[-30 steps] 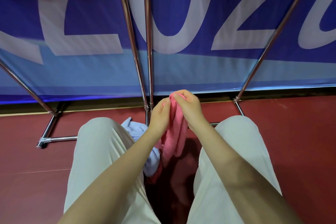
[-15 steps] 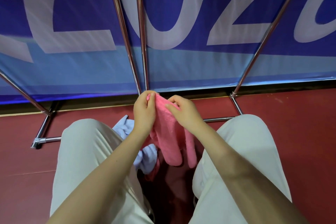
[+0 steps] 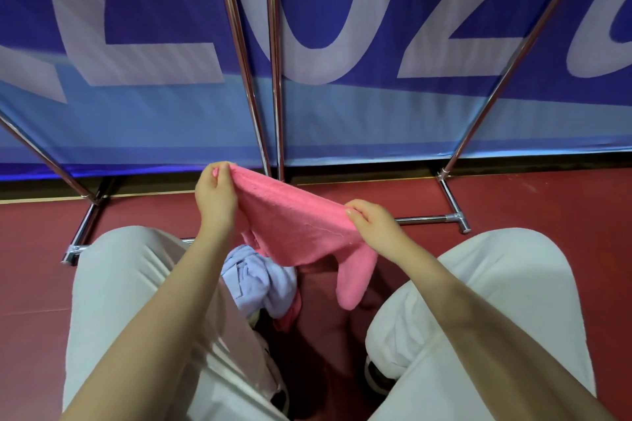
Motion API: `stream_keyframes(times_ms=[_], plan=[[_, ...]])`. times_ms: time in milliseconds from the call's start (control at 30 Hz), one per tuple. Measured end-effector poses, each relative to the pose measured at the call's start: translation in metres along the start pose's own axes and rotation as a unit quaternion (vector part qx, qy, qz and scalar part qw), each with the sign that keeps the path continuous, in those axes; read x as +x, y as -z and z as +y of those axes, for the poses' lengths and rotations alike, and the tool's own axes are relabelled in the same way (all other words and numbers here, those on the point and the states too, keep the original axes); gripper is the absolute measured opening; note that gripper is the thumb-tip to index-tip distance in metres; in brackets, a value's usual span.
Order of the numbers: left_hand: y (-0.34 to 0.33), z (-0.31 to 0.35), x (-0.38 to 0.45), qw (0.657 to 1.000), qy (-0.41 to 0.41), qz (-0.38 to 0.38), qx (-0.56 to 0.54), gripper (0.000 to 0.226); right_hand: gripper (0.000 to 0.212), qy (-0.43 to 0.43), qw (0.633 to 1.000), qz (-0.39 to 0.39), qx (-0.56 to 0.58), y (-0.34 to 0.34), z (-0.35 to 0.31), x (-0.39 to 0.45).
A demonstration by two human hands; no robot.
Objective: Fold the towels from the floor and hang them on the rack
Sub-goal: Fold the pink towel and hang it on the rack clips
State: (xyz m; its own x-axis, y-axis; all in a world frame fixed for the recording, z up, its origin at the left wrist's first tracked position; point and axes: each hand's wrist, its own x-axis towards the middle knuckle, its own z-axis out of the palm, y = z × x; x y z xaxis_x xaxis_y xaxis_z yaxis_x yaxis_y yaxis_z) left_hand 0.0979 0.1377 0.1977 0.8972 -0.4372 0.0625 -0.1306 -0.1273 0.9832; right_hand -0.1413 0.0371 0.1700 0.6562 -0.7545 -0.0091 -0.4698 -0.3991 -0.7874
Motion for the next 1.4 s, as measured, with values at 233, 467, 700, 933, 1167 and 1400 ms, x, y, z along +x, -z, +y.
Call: stream_keyframes(times_ms=[233,467,700,933,1167,1400], plan=[[0.021,-0.019,0.021,0.999,0.027,0.041,0.021,0.020,0.014,-0.053,0.998,-0.002,-0.017,0.015,0.011,-0.012],[0.008,-0.023,0.010,0.992,0.078,-0.056,0.087,0.030,0.009,-0.044,0.994,0.101,0.022,0.026,-0.003,-0.005],[-0.026,0.010,-0.012,0.981,0.026,-0.181,-0.067,0.027,0.010,0.038,0.992,0.079,-0.088,0.033,-0.043,0.000],[-0.059,0.017,-0.057,0.960,0.001,-0.276,-0.041,0.028,0.011,0.075,0.990,0.106,-0.058,0.022,-0.064,0.015],[-0.071,0.016,-0.072,0.939,-0.031,-0.343,0.001,0.028,0.012,0.043,0.991,0.121,0.046,0.021,-0.069,0.021],[-0.069,0.018,-0.071,0.959,-0.078,-0.269,0.034,0.023,0.009,0.033,0.992,0.119,0.027,0.023,-0.058,0.020]])
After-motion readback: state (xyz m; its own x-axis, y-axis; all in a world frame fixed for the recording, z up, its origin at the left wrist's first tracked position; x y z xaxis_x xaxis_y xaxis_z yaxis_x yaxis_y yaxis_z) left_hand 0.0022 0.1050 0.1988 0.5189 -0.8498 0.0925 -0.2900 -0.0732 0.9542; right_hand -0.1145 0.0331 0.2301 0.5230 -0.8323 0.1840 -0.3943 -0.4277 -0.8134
